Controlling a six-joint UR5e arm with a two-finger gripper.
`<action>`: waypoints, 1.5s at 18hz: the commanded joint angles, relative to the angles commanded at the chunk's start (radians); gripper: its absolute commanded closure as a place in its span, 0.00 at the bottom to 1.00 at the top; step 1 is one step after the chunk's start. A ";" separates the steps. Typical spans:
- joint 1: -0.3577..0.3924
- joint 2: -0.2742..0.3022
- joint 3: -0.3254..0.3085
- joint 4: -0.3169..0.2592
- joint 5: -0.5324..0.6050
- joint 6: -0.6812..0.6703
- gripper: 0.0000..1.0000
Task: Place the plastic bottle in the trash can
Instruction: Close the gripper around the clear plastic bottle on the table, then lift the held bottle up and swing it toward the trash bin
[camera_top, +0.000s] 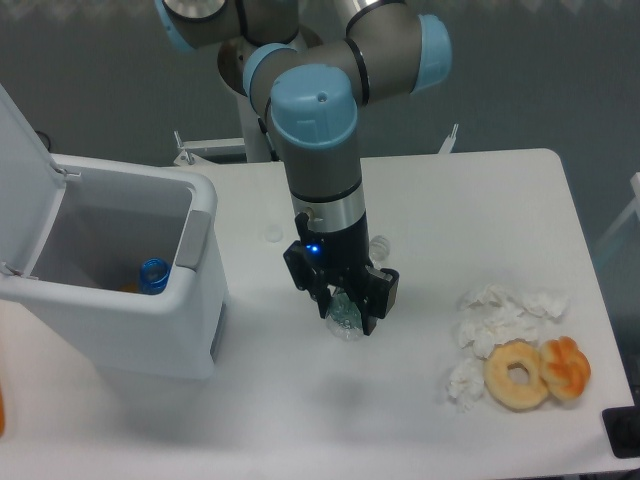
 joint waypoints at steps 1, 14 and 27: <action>-0.002 0.000 -0.002 0.000 0.000 0.000 0.35; 0.037 0.037 0.061 -0.003 -0.112 -0.109 0.35; 0.150 0.107 0.106 0.006 -0.474 -0.523 0.35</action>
